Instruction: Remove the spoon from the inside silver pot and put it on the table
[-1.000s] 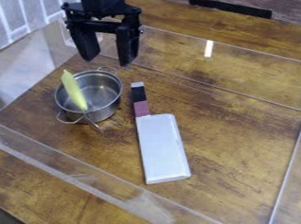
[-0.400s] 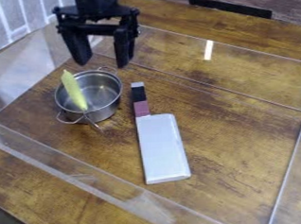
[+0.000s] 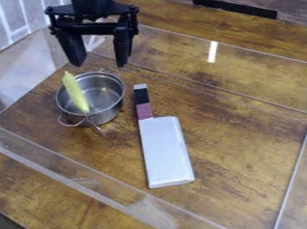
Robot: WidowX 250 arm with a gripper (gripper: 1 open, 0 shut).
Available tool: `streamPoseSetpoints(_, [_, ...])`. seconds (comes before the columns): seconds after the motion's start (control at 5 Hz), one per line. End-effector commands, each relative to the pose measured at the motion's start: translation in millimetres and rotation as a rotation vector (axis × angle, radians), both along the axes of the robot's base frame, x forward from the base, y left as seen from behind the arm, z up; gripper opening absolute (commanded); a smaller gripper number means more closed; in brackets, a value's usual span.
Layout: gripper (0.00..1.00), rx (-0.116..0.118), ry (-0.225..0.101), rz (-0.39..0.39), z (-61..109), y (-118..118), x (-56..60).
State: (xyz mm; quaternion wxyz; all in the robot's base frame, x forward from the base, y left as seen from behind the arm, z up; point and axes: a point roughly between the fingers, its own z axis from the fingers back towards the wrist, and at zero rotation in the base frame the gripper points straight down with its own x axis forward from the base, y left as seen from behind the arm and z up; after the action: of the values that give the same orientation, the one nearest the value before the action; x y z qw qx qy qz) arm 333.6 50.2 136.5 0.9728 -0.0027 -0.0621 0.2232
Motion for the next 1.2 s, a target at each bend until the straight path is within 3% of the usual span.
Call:
streamPoseSetpoints(0.0, [1.0,0.016,-0.056,0.209,12.6,17.9,8.1])
streamPoseSetpoints(0.4, [1.0,0.006,-0.023,0.355,-13.6,15.9,4.8])
streamPoseSetpoints(0.8, [1.0,0.0,0.002,0.512,-55.0,42.2,1.8])
streamPoseSetpoints(1.0, [1.0,-0.004,0.014,0.547,-66.6,48.5,8.8])
